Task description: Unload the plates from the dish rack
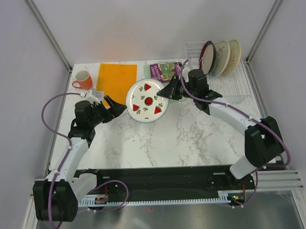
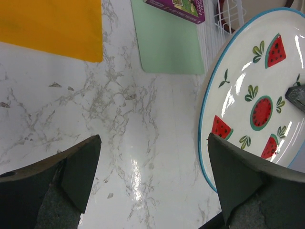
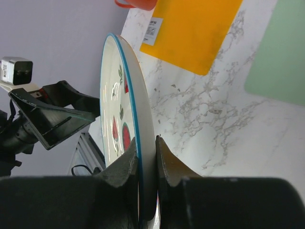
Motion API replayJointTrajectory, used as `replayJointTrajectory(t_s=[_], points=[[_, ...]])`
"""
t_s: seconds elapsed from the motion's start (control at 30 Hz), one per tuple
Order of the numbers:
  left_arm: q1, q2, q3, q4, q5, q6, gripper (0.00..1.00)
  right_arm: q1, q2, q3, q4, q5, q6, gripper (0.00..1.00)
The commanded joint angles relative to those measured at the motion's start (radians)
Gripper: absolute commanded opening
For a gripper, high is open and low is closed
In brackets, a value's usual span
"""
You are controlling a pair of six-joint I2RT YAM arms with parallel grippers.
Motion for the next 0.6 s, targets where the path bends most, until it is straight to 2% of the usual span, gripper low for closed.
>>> replayJointTrajectory(t_s=[0.0, 0.2, 0.3, 0.4, 0.5, 0.53, 0.57], points=[[0.005, 0.002, -0.03, 0.183, 0.096, -0.105, 0.98, 0.015, 0.03, 0.012, 0.287, -0.107, 0.129, 0.0], [0.005, -0.012, -0.077, 0.297, 0.153, -0.179, 0.96, 0.041, 0.084, 0.017, 0.398, -0.156, 0.203, 0.0], [0.005, -0.006, -0.105, 0.365, 0.186, -0.216, 0.89, 0.05, 0.11, 0.009, 0.47, -0.187, 0.25, 0.0], [0.005, 0.02, -0.11, 0.392, 0.214, -0.227, 0.72, 0.053, 0.138, 0.0, 0.548, -0.21, 0.312, 0.0], [0.005, 0.034, -0.11, 0.392, 0.214, -0.222, 0.46, 0.058, 0.146, -0.008, 0.573, -0.221, 0.336, 0.0], [0.005, 0.033, -0.11, 0.392, 0.211, -0.216, 0.24, 0.058, 0.146, -0.01, 0.571, -0.218, 0.335, 0.0], [0.005, 0.034, -0.107, 0.379, 0.206, -0.213, 0.12, 0.058, 0.144, -0.013, 0.564, -0.216, 0.329, 0.0]])
